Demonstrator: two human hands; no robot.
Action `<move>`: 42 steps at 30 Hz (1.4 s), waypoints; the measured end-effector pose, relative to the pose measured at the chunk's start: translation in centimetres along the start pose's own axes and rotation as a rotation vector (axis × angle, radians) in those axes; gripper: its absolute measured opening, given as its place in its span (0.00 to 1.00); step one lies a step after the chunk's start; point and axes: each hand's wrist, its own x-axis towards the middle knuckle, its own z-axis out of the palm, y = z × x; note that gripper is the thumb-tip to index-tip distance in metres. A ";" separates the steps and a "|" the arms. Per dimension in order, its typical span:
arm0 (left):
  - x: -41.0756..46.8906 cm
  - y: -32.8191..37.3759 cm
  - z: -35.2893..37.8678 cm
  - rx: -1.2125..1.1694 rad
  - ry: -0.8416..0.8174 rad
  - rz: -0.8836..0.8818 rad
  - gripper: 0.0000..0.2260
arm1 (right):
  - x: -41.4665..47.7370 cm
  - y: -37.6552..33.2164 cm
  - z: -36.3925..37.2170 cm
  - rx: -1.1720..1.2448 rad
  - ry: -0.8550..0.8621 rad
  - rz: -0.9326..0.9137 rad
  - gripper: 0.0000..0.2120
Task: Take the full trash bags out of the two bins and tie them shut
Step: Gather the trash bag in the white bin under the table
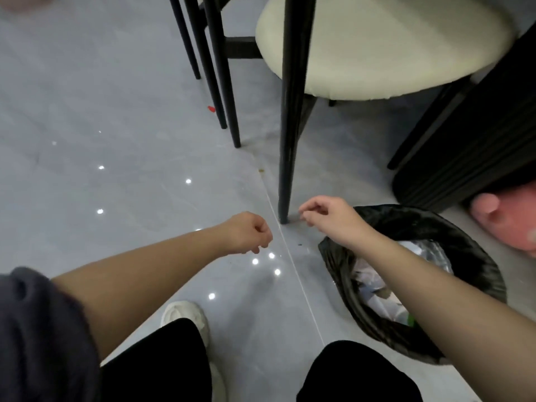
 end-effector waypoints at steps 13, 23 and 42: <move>4.9 4.9 11.0 -0.541 -0.125 -0.127 0.22 | -0.8 2.9 -2.9 0.171 0.170 -0.072 0.13; 4.3 5.2 9.1 -0.911 -0.017 0.042 0.07 | 0.6 3.2 -4.9 -0.225 0.027 -0.061 0.15; 2.7 5.3 8.5 -0.214 0.235 0.223 0.11 | 0.6 3.6 -7.6 -0.752 0.111 -0.242 0.09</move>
